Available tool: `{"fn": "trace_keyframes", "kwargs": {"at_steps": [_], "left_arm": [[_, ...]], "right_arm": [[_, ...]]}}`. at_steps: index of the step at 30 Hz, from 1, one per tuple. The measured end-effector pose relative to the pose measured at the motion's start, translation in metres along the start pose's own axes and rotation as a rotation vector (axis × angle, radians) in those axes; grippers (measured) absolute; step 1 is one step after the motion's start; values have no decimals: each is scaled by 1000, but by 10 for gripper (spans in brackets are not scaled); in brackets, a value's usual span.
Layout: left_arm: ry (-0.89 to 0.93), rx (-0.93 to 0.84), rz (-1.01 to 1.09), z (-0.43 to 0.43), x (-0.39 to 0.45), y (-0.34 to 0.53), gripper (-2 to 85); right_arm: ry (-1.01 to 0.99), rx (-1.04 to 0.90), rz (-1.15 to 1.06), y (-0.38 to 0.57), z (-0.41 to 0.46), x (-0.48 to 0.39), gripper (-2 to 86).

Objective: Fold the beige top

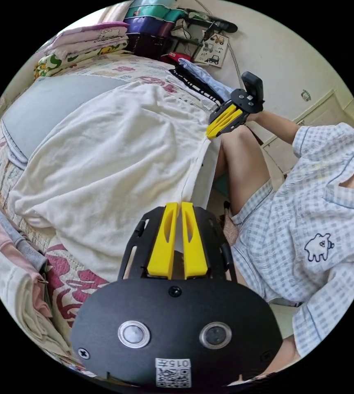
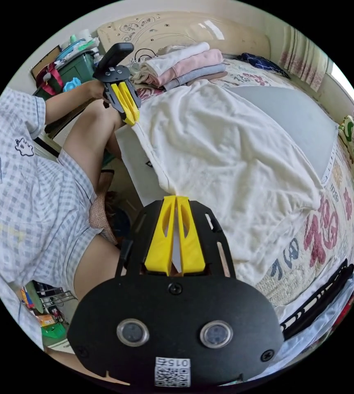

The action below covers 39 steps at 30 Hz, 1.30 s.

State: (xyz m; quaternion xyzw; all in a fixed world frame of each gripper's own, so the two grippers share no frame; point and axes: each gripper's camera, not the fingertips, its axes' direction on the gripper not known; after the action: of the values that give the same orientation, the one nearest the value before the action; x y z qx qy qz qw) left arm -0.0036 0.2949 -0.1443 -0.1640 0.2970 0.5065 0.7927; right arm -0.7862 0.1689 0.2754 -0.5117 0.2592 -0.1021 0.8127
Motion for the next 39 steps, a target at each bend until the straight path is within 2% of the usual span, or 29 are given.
{"fn": "trace_keyframes", "kwargs": {"at_steps": [2, 4, 5, 6, 7, 8, 9, 11, 13, 16, 19, 21, 24, 30, 34, 39], "left_arm": [[0, -33, 8, -35, -29, -22, 8], [-120, 4, -7, -91, -66, -57, 8], [-258, 87, -75, -138, -96, -84, 10], [-419, 247, -191, -190, -122, -106, 12], [-485, 346, -250, -215, -131, -112, 14], [-557, 541, -349, -254, -140, -114, 19], [-570, 673, -406, -279, -140, -109, 25], [-581, 766, -402, -292, -127, -90, 42], [-563, 756, -356, -282, -113, -56, 51], [-428, 670, -359, -231, -106, 40, 62], [-255, 607, -539, -171, -112, 163, 69], [-172, 618, -739, -138, -110, 258, 72], [-109, 650, -912, -115, -104, 338, 74], [-113, 587, -971, -91, -101, 374, 97], [-177, 582, -946, -92, -91, 370, 116], [-162, 537, -900, -86, -83, 364, 109]], "right_arm": [[-28, -12, -1, -38, -37, 35, -8], [49, -6, 1, -95, -89, 81, -9], [169, 38, 53, -143, -131, 119, -9], [296, 131, 157, -192, -177, 157, -9], [348, 192, 220, -214, -200, 175, -9], [410, 322, 351, -246, -241, 202, -7], [389, 439, 469, -264, -274, 218, -5], [278, 532, 454, -275, -301, 220, 2], [248, 525, 392, -267, -303, 208, 15], [261, 437, 379, -209, -262, 195, 39], [111, 323, 525, -118, -205, 215, 53], [-57, 258, 723, -45, -169, 240, 74], [-103, 290, 884, 9, -157, 246, 78], [-31, 220, 928, 1, -152, 253, 115], [-26, 244, 926, -12, -155, 263, 111], [-21, 255, 923, -28, -158, 265, 97]]}}
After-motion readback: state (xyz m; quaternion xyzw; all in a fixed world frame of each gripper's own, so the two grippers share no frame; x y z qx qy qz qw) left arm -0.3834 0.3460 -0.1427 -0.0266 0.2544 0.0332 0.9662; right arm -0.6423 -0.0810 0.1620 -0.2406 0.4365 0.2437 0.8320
